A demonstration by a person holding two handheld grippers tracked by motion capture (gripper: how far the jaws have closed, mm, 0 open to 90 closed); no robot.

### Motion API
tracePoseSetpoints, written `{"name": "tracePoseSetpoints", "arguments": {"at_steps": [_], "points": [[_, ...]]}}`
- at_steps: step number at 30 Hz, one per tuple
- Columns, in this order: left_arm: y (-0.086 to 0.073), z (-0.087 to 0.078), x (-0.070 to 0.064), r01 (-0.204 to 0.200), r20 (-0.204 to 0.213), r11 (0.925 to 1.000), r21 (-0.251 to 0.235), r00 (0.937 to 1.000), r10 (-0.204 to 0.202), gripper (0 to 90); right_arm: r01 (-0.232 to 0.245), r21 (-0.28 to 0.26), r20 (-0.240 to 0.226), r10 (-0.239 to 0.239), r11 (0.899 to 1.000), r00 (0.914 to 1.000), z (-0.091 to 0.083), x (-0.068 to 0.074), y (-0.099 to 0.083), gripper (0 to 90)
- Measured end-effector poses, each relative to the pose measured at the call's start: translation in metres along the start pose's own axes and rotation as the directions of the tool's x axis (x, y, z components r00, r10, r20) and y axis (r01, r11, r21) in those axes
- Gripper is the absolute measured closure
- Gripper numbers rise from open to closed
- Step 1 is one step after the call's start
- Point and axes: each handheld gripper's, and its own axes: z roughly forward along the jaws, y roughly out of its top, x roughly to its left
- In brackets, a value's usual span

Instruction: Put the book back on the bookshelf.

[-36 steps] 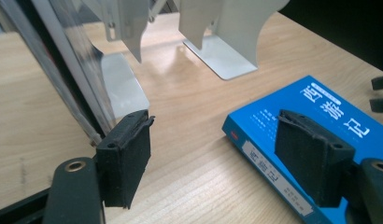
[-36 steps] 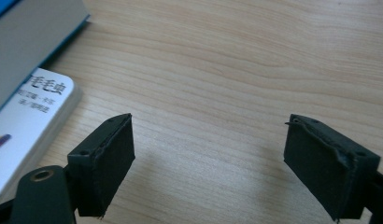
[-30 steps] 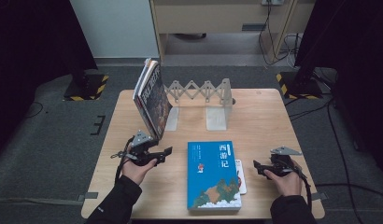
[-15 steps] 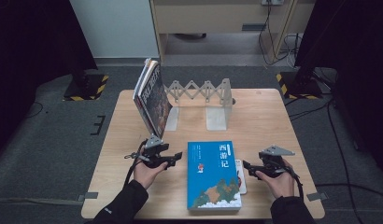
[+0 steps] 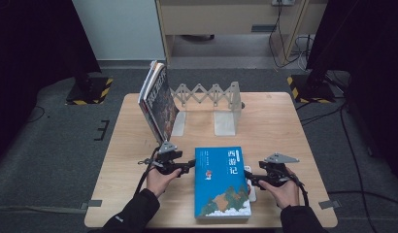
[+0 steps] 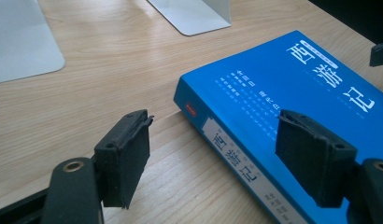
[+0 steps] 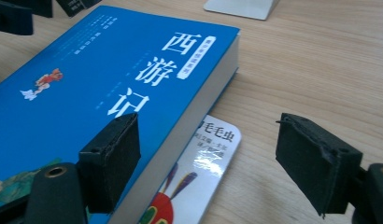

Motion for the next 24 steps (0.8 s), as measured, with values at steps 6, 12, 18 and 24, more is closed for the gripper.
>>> {"name": "tracePoseSetpoints", "arguments": {"at_steps": [6, 12, 18, 24], "points": [[-0.002, 0.011, -0.004, -0.006, 0.004, 0.9996, 0.028, 1.0, 0.006, 24.5, -0.012, 0.011, -0.026, 0.012, 1.0, 0.9996, 0.003, 0.005, 0.0, 23.0], [-0.003, 0.02, -0.005, 0.015, 0.032, 0.9988, 0.046, 0.9994, -0.016, 24.2, -0.013, 0.031, -0.05, 0.014, 0.999, 0.9987, 0.007, 0.009, -0.002, 23.5], [-0.003, 0.024, -0.007, 0.015, 0.048, 0.999, 0.041, 0.9987, -0.017, 24.2, -0.008, 0.042, -0.068, 0.011, 0.999, 0.9976, 0.01, 0.012, -0.003, 24.8], [-0.004, 0.031, -0.008, 0.022, 0.074, 0.9994, 0.026, 0.9969, -0.024, 23.0, -0.008, 0.045, -0.082, 0.011, 0.999, 0.9966, 0.013, 0.014, -0.003, 24.6]]}}
